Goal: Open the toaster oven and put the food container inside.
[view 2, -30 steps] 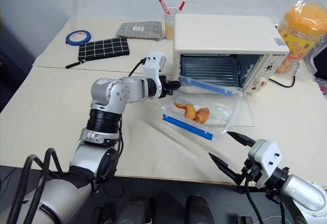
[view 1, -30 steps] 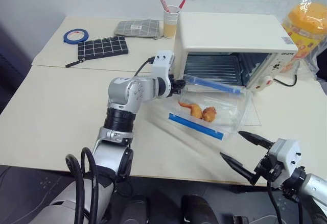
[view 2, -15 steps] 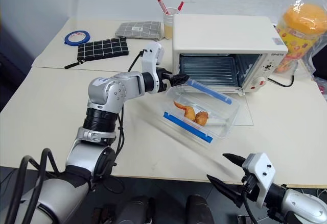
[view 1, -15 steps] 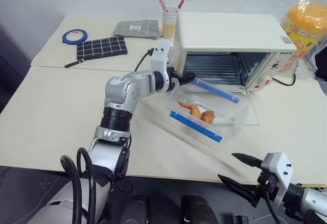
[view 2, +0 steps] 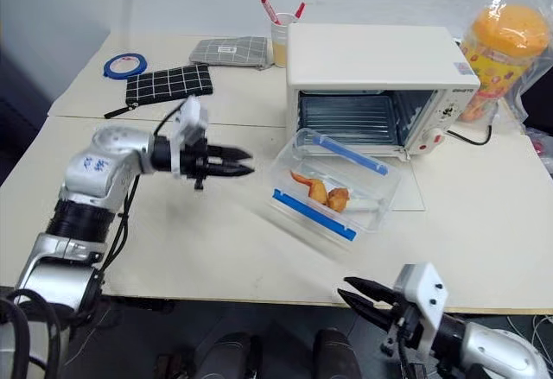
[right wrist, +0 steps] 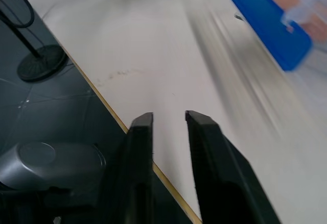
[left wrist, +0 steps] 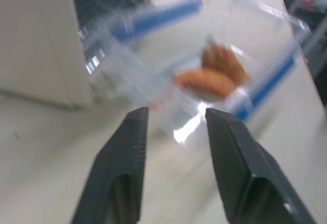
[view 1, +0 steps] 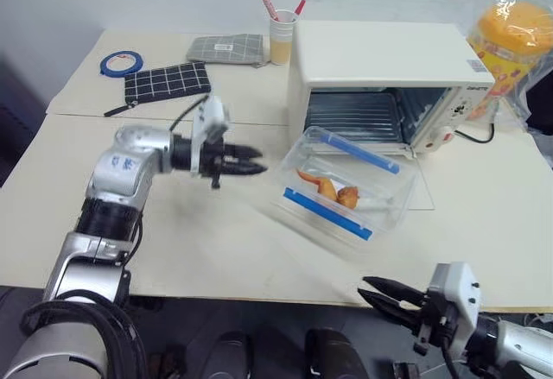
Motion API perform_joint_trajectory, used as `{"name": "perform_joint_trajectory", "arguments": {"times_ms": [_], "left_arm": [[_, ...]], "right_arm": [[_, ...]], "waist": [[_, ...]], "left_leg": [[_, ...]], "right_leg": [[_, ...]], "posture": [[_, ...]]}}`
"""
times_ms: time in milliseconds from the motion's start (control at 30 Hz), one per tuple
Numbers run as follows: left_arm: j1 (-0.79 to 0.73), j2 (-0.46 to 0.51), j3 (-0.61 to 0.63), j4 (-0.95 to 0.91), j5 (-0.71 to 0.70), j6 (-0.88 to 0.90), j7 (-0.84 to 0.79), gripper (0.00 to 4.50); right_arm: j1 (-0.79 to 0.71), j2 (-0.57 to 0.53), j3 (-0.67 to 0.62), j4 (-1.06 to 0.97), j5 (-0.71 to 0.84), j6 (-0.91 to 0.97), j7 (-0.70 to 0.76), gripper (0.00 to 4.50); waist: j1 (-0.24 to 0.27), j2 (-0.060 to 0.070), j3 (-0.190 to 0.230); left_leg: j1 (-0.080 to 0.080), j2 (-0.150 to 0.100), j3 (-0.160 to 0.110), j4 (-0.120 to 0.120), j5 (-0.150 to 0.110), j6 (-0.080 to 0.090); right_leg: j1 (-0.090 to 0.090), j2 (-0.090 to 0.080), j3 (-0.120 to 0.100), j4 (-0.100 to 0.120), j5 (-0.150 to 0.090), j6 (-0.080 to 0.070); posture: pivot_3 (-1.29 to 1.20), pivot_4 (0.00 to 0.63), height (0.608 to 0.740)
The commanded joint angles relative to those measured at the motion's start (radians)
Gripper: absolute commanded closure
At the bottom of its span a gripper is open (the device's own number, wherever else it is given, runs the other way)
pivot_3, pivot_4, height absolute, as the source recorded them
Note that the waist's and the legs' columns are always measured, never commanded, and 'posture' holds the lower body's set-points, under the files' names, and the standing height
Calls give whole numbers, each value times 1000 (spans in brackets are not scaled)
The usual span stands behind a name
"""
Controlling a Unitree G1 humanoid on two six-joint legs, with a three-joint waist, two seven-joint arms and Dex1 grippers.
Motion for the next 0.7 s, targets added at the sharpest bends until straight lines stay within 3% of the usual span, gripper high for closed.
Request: {"name": "perform_joint_trajectory", "arguments": {"times_ms": [33,100,233,433,700], "left_arm": [[53,25,-35,-52,43,-126,-89,4045],[89,14,-46,-68,57,-160,-94,4472],[142,-78,-59,-112,57,-173,-43,4472],[94,-270,-64,-19,127,-205,153,4472],[38,-454,-50,82,182,-288,336,4472]], "right_arm": [[-56,27,54,-8,-27,-6,-49,4500],[-99,37,81,10,-52,-10,-71,4500],[-207,41,91,58,-62,18,-110,4500],[-402,-6,-5,231,-93,34,-149,4500],[-577,-75,-25,432,-178,-37,-95,4500]], "waist": [[3,0,0],[2,0,0],[2,0,0],[1,0,0],[-1,0,0]], "left_leg": [[-1,1,-1,0,0,1],[-1,1,0,0,0,2],[-1,2,0,0,-1,4],[-2,-1,0,1,0,7],[-3,-3,1,0,0,7]], "right_leg": [[0,-1,0,0,0,0],[0,-2,1,0,0,0],[0,-2,1,1,1,1],[1,-2,1,1,2,4],[0,-2,0,0,3,5]], "posture": [[0,150,740],[0,150,740],[0,150,740],[0,150,740],[0,150,740]]}}
